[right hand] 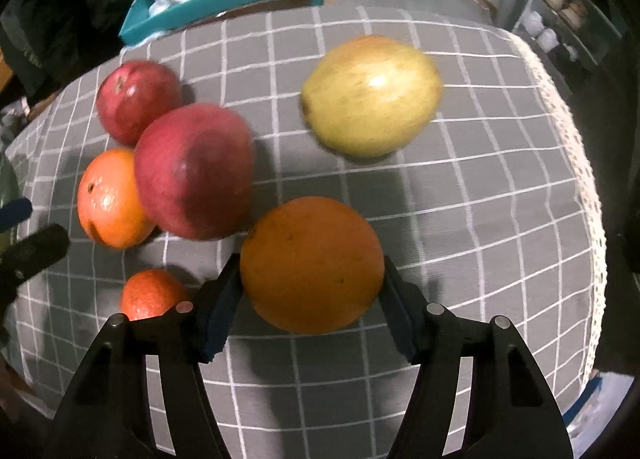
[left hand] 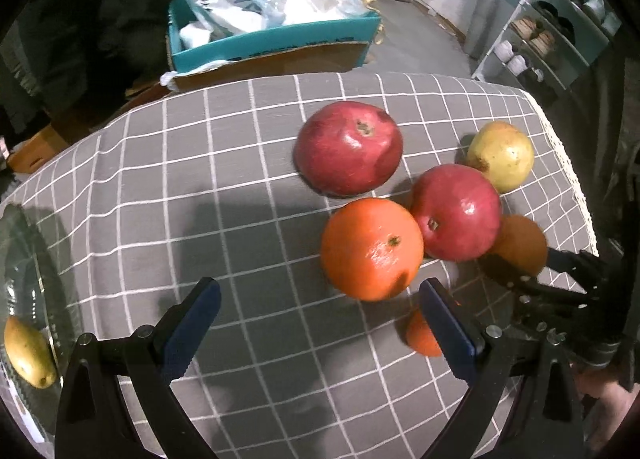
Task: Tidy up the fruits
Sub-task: 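Grasp the large orange with the right tool while the left tool grasps a tangerine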
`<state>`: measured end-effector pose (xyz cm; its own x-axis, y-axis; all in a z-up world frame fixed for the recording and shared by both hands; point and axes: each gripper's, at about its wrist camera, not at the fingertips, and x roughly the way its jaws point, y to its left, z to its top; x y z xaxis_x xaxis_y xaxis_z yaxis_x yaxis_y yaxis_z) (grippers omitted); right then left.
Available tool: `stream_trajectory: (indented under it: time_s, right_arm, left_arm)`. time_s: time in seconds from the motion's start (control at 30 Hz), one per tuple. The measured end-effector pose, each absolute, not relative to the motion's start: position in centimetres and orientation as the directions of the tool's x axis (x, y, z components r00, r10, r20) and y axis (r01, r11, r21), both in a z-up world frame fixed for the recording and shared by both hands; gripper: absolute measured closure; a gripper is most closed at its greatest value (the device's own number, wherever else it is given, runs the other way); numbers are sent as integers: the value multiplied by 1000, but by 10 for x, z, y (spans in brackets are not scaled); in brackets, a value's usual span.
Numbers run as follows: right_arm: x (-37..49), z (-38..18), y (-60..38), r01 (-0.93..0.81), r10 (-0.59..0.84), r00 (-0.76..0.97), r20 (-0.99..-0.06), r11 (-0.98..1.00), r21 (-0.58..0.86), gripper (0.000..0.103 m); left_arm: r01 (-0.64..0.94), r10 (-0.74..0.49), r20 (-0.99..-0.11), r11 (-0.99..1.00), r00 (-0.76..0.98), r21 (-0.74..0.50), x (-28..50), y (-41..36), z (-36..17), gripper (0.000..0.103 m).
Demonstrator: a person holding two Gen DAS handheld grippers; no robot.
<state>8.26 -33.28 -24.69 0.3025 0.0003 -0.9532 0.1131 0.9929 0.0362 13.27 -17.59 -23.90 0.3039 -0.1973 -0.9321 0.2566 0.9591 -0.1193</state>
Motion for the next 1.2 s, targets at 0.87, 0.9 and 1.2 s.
stream_trajectory:
  time_s: [0.87, 0.9, 1.2]
  right_arm:
    - [83, -240, -344, 141, -29, 315, -949, 990, 17, 38]
    - [83, -239, -344, 139, -31, 317, -948, 990, 15, 38]
    - [81, -230, -337, 123, -48, 339, -940, 992, -7, 38]
  left_arm:
    - [308, -278, -927, 931, 250, -196, 142, -206, -266, 36]
    - [307, -272, -928, 933, 253, -190, 141, -206, -266, 36]
    - [297, -268, -918, 938, 292, -179, 133, -195, -249, 37]
